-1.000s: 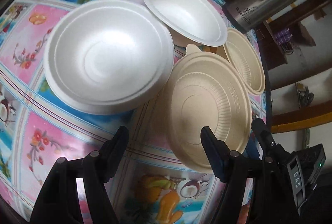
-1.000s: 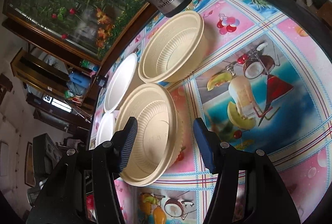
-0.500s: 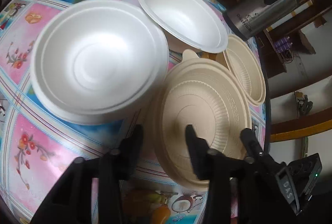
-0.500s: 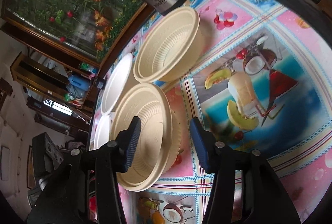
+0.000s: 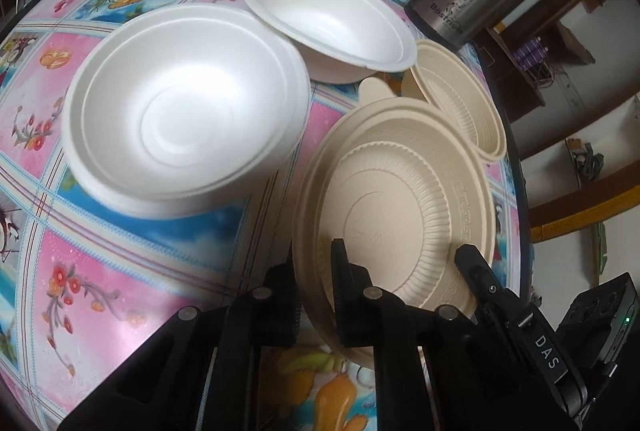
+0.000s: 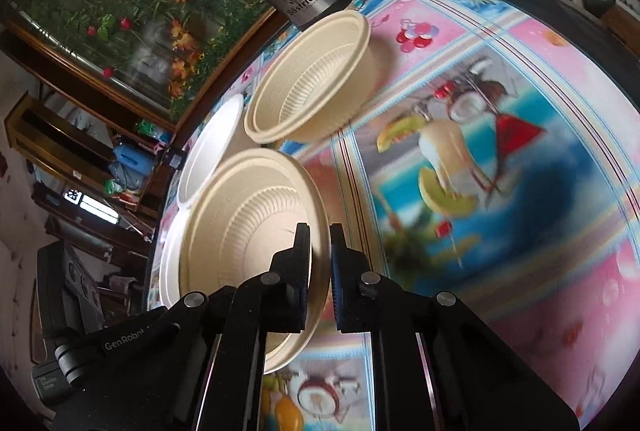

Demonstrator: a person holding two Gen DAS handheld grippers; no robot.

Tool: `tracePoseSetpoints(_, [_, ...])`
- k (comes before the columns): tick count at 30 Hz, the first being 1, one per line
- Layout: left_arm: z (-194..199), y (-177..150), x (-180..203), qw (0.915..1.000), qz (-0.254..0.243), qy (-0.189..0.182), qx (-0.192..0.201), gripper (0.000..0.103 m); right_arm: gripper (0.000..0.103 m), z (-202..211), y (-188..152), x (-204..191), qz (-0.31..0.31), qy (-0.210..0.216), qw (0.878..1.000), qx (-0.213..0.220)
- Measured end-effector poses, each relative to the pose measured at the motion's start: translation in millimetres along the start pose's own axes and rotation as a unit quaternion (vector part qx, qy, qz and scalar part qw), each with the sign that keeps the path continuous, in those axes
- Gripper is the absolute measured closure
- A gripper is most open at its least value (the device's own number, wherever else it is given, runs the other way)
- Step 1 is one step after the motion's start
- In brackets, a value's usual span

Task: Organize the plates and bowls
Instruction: 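Lift the beige bowl and carry it onto the red plate stack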

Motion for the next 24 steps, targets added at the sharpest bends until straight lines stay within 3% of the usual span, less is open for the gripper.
tracePoseSetpoints(11, [24.1, -49.3, -29.5, 0.9990, -0.045, 0.000, -0.004, 0.094, 0.095, 23.3, -70.3, -9.9, -0.002, -0.003, 1.000, -0.014])
tracePoseSetpoints(24, [103.5, -78.4, -108.3, 0.9943, -0.072, 0.021, 0.075, 0.094, 0.095, 7.8, -131.9, -90.8, 0.041, 0.043, 0.997, -0.042])
Point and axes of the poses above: each gripper's, at about its wrist camera, not at the fingertips, and z roughly against the way its jaws point, x to its right, y to its top, the point moved 2 cm from there along -z, roughly the way its jaws point, and after that the axes turned 14 degrees about -x, right-handed, at the moved point
